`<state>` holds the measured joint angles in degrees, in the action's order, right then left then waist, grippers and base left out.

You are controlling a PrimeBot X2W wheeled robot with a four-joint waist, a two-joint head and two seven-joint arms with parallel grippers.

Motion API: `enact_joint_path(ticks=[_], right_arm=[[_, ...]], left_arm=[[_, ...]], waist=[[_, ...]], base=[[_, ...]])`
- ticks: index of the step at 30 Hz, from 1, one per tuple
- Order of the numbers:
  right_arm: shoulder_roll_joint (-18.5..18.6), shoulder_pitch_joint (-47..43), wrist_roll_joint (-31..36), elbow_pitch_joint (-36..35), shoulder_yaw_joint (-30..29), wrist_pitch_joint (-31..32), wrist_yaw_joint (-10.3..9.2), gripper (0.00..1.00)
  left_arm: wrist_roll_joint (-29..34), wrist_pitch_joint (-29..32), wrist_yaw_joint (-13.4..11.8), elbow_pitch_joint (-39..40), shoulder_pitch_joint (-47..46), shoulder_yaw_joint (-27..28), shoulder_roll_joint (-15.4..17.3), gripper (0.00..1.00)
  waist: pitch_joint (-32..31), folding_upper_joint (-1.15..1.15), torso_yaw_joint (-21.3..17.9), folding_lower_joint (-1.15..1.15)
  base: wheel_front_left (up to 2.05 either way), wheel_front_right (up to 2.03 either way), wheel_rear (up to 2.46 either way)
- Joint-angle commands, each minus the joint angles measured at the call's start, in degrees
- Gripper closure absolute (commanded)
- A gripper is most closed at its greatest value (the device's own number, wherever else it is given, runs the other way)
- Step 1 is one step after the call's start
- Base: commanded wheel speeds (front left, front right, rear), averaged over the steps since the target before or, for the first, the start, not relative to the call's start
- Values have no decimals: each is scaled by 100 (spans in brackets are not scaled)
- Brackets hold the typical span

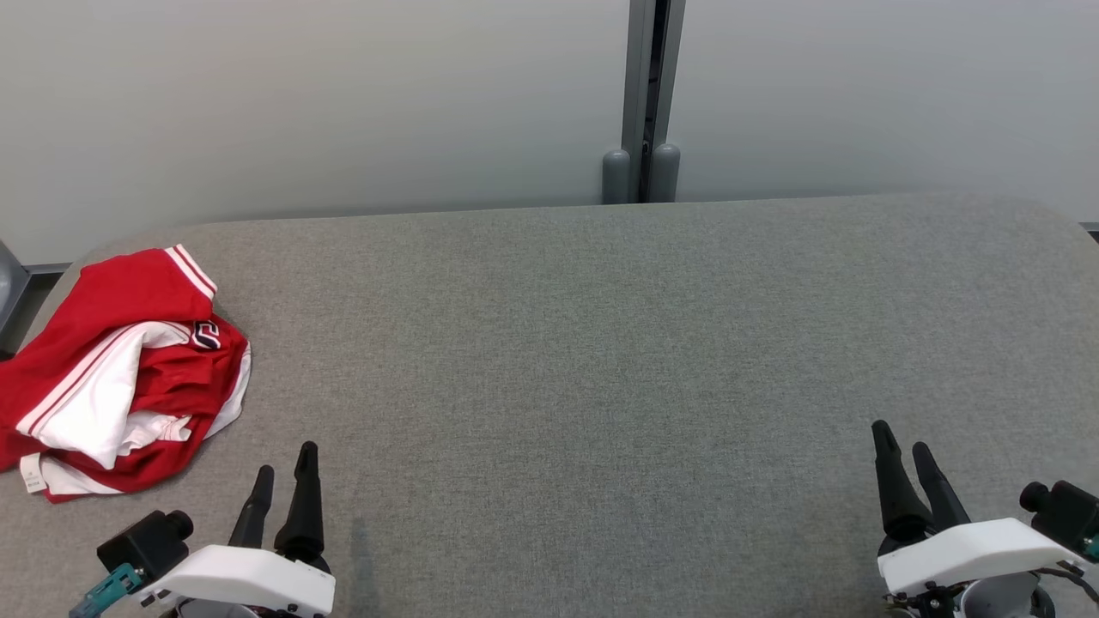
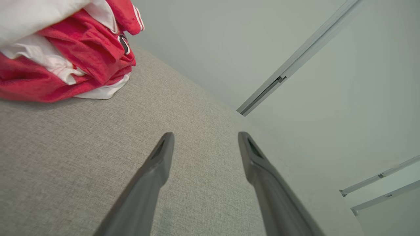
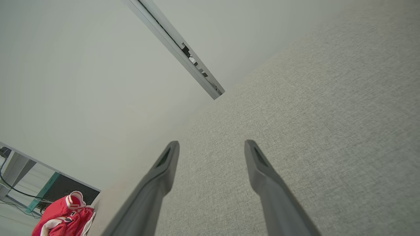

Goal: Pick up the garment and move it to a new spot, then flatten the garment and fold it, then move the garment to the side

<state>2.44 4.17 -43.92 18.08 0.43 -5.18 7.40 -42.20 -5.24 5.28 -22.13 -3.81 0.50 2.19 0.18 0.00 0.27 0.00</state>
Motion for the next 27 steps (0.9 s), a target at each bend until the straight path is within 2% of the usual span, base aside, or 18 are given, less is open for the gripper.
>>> enact_joint_path(ticks=[1,13,27], right_arm=[[43,120,190,-16,14,-69,7,0],[31,142,1028,17,40,-274,8,0],[31,149,1786,-73,-15,-467,10,0]], left_arm=[[189,-62,-22,26,-139,-23,44,0],[1026,-262,-161,20,-150,-99,53,0],[1791,-454,-207,237,-80,-128,61,0]], waist=[[-1,0,1,0],[4,0,21,0],[25,0,31,0]], base=[[0,0,0],[0,0,0],[0,0,0]])
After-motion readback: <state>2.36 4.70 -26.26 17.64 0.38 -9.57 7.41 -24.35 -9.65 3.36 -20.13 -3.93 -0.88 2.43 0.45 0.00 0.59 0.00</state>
